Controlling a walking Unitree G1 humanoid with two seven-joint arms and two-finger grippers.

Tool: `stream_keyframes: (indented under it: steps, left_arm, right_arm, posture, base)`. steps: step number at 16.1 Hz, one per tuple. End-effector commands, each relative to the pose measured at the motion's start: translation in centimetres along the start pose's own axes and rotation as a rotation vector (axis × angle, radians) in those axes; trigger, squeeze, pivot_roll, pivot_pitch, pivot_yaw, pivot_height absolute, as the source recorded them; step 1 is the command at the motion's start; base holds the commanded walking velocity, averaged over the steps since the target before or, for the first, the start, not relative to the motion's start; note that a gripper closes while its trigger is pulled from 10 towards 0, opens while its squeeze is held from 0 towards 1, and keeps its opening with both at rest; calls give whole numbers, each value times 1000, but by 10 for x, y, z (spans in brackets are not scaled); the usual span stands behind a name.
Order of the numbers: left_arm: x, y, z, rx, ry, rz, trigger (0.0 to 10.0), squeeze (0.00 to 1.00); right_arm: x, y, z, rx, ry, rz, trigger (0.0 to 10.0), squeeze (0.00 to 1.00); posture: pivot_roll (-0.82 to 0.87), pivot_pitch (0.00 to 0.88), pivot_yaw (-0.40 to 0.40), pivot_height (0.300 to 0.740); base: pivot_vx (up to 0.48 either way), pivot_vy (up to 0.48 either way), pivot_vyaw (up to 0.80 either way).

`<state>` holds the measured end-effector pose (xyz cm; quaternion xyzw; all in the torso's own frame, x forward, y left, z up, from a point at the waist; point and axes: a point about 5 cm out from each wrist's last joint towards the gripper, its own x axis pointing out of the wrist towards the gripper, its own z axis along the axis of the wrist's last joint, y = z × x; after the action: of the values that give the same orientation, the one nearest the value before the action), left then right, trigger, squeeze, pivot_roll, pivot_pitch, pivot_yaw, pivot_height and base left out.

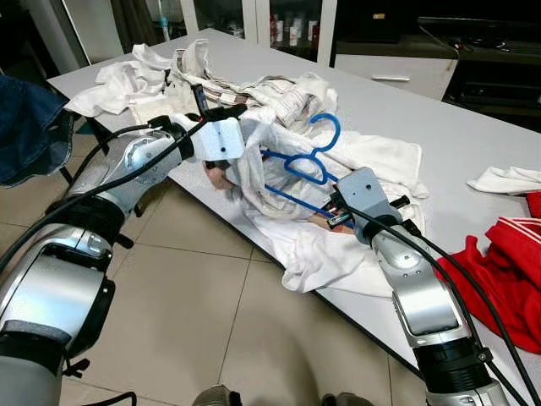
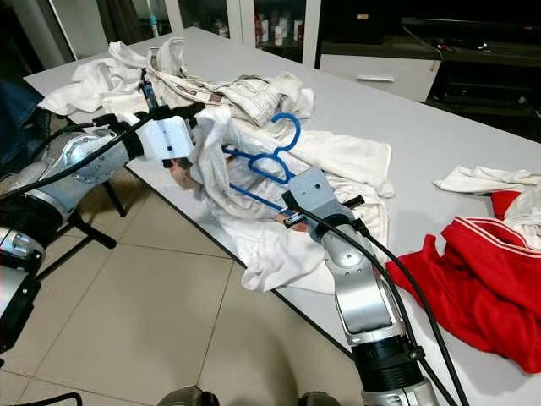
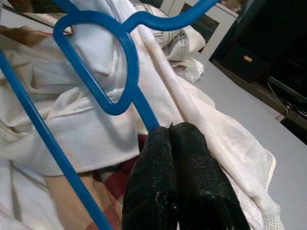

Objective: Hang hanger

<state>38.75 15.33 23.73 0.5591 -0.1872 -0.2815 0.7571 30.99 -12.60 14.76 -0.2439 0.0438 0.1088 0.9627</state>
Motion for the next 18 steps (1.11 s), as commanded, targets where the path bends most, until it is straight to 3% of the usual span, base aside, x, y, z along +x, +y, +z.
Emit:
stream_keyframes:
  steps: [1, 4, 5, 8, 11, 12, 13, 14, 16, 18]
  left_arm:
    - [0, 1, -3, 14, 20, 9, 10000, 0]
    - [1, -1, -3, 3, 26, 25, 10000, 0]
    - [2, -4, -3, 4, 22, 22, 10000, 0]
    - [3, -5, -3, 0, 19, 27, 10000, 0]
    - [3, -5, -3, 7, 17, 34, 10000, 0]
    - [3, -5, -2, 8, 14, 37, 10000, 0]
    - [3, -5, -2, 9, 13, 39, 10000, 0]
    - [4, -4, -1, 12, 6, 44, 10000, 0]
    - [4, -4, 1, 20, -8, 58, 10000, 0]
    - [4, -3, 2, 27, -21, 78, 10000, 0]
  right_arm:
    - [2, -2, 7, 6, -19, -10, 0, 55]
    - [1, -2, 4, 1, -9, -9, 0, 59]
    - [2, -7, 5, 4, -11, -28, 10000, 55]
    - [0, -21, 19, 39, -77, 0, 10000, 71]
    - [-4, -35, 23, 18, -94, 69, 10000, 102]
    - [-5, -36, 23, 14, -96, 106, 10000, 659]
    - [-6, -35, 23, 15, -96, 126, 10000, 659]
    - [-9, -31, 19, 22, -82, 217, 10000, 1000]
    - [-12, -24, 10, -18, -27, 317, 10000, 1000]
    - [-8, -22, 4, 12, 5, 330, 10000, 1000]
  posture:
    - [-22, 0, 61, 723]
    - [-26, 0, 61, 723]
    - [-25, 0, 60, 723]
    - [-25, 0, 59, 723]
    - [-26, 0, 59, 723]
    - [-28, 0, 60, 723]
    - [-28, 0, 60, 723]
    - [-28, 0, 58, 723]
    - [-26, 0, 58, 723]
    - [-24, 0, 55, 723]
  base:
    - [0, 0, 0]
    - [0, 0, 0]
    - [0, 0, 0]
    - [0, 0, 0]
    - [0, 0, 0]
    - [0, 0, 0]
    - [0, 0, 0]
    - [0, 0, 0]
    - [0, 0, 0]
    - [0, 0, 0]
